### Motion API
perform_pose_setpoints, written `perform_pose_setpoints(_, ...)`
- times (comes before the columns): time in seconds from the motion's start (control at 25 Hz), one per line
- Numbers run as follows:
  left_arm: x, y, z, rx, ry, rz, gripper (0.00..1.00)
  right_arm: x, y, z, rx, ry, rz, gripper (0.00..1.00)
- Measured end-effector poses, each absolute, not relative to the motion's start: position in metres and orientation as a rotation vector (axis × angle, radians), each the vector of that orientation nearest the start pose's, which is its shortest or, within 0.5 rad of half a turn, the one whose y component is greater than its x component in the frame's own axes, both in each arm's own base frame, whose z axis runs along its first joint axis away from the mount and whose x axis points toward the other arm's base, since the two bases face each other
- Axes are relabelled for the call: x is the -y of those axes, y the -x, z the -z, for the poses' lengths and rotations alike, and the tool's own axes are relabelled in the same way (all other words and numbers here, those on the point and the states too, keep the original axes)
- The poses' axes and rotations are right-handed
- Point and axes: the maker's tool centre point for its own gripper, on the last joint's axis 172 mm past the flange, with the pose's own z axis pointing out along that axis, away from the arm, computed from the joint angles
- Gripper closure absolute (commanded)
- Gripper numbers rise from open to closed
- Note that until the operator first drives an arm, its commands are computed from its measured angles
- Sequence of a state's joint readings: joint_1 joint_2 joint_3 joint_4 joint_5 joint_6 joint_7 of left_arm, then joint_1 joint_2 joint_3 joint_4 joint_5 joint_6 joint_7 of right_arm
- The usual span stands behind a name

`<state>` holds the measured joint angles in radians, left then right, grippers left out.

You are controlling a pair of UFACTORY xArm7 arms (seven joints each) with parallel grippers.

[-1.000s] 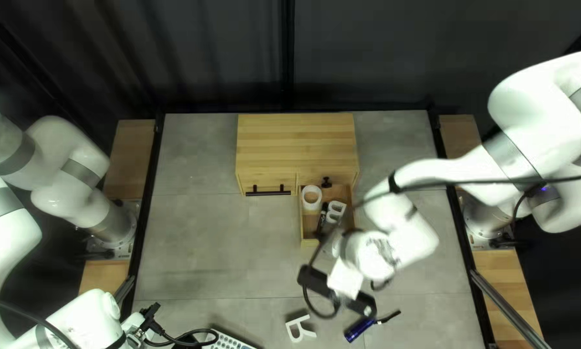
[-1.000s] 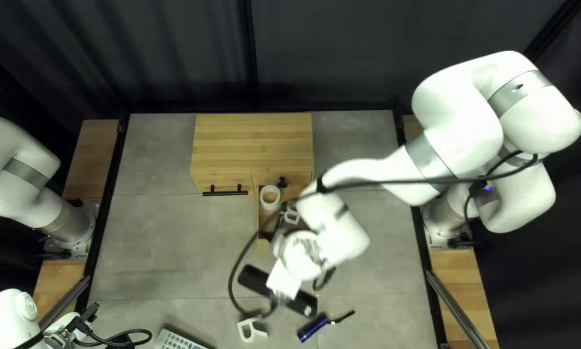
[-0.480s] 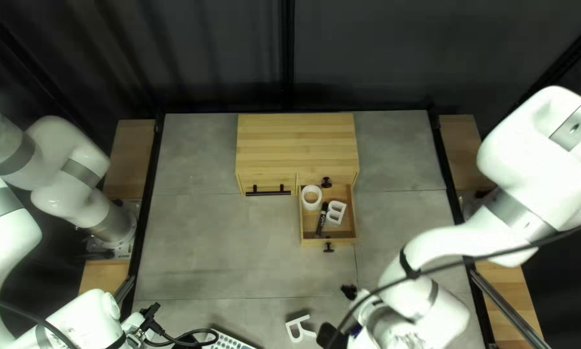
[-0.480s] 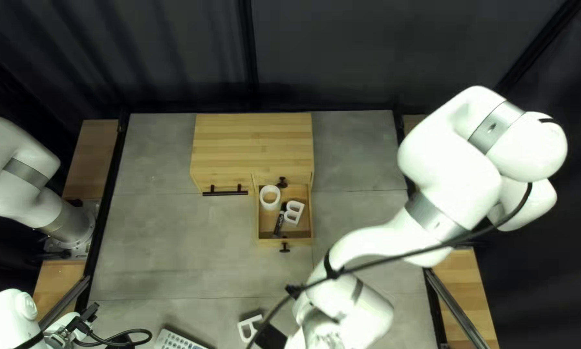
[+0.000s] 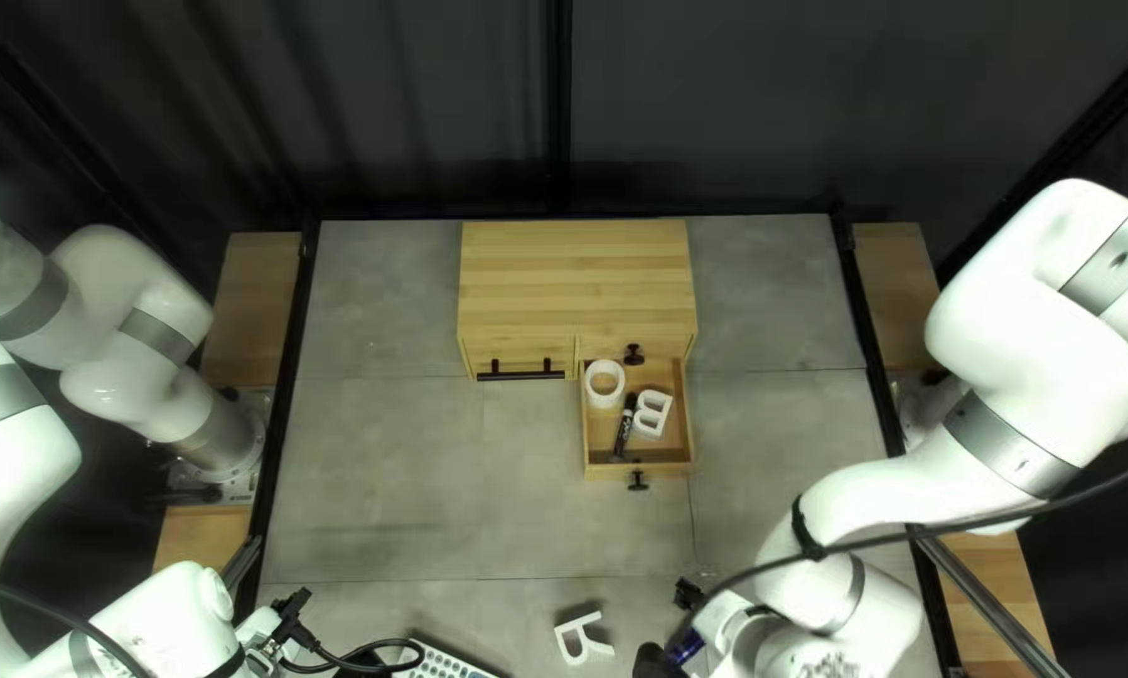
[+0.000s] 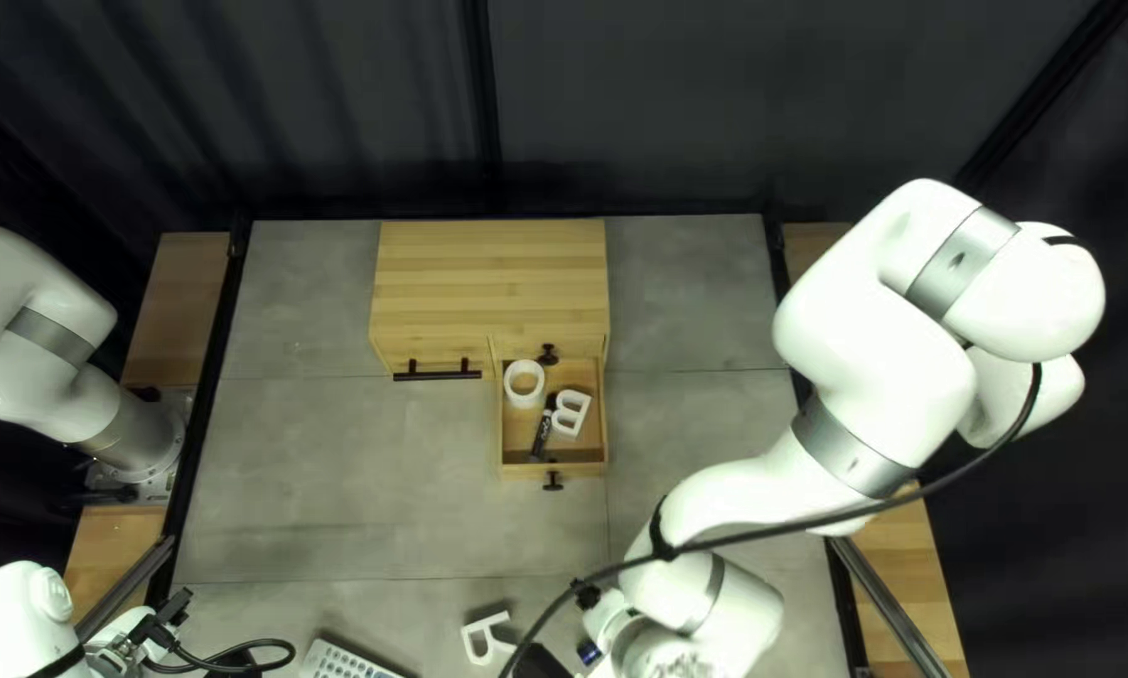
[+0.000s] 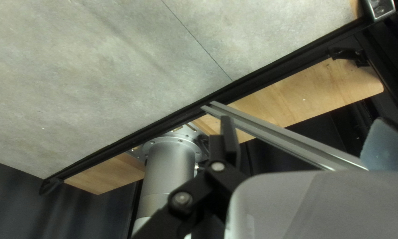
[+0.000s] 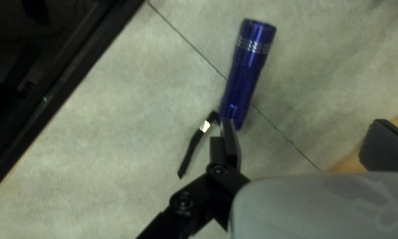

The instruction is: Open drawers and place objects into drawer and close

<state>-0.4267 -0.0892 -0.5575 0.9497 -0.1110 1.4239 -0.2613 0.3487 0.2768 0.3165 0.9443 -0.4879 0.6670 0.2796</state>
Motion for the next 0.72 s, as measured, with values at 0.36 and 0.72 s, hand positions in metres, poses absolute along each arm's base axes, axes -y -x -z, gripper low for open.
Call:
perform_pose_setpoints(0.36, 0.288, -0.163, -0.174, -0.962, 2.748, -0.526, 0.00, -0.292, -0.415, -0.042, 1.297, 2.989, 0.164, 0.00)
perform_pose_setpoints(0.72, 0.288, -0.163, -0.174, -0.962, 2.748, -0.526, 0.00, -0.297, -0.412, -0.025, 1.395, 2.942, 0.054, 0.05)
